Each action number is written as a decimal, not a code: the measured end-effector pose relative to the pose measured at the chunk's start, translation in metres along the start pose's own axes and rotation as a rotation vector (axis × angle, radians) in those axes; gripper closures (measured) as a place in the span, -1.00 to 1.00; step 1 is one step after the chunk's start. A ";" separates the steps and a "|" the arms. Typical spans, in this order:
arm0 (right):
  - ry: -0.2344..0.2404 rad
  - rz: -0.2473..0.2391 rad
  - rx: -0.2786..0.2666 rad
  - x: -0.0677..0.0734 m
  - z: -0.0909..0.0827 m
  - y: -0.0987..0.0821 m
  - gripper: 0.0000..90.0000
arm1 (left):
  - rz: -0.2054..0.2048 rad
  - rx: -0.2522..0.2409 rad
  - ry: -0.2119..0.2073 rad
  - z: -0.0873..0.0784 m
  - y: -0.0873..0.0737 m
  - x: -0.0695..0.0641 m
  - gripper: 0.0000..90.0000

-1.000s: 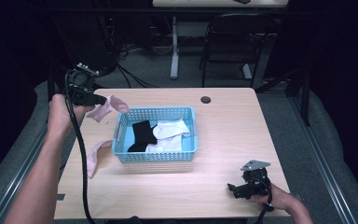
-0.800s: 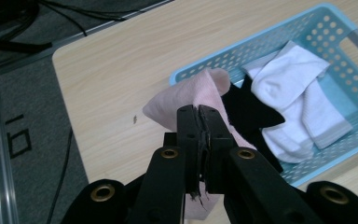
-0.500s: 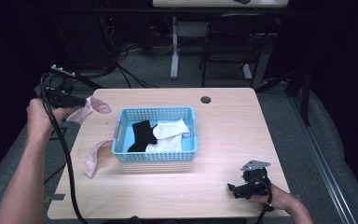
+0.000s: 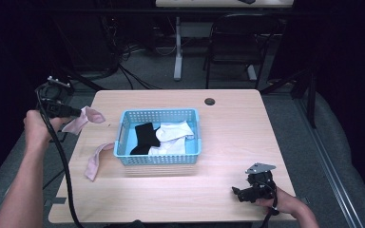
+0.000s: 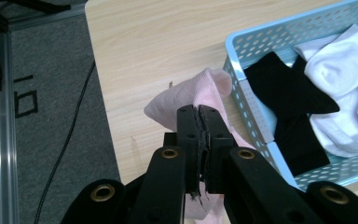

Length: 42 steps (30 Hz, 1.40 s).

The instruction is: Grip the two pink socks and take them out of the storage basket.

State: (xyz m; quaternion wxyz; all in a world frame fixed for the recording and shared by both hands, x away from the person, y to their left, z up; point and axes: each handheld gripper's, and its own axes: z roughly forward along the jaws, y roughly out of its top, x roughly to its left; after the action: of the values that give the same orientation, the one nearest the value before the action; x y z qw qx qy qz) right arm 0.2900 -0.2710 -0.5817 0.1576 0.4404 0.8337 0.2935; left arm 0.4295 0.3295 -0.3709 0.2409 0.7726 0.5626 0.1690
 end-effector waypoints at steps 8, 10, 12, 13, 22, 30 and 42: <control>0.001 0.002 -0.001 0.000 0.000 0.000 -1.00 | -0.008 0.039 0.001 0.019 -0.010 0.006 0.95; 0.001 0.002 -0.001 0.000 0.000 0.000 -1.00 | -0.016 0.045 0.001 0.025 -0.012 0.007 0.95; 0.001 0.002 0.000 0.000 0.000 0.000 -1.00 | -0.026 0.057 0.000 0.031 -0.015 0.008 0.95; 0.002 0.002 -0.001 0.000 0.000 0.000 -1.00 | -0.036 0.067 0.000 0.038 -0.017 0.010 0.95; 0.003 0.004 -0.003 0.000 0.000 0.000 -1.00 | -0.064 0.139 -0.011 0.072 -0.032 0.013 0.95; 0.003 0.005 -0.003 0.000 0.000 0.000 -1.00 | -0.077 0.174 -0.023 0.101 -0.044 0.010 0.95; 0.000 0.003 -0.001 0.000 0.000 0.000 -1.00 | -0.074 0.177 -0.084 0.109 -0.052 0.001 0.55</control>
State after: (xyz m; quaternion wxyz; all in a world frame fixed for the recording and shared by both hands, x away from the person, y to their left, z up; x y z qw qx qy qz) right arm 0.2899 -0.2709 -0.5819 0.1573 0.4412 0.8330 0.2944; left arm 0.4469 0.3237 -0.4907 0.2010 0.7762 0.5927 0.0768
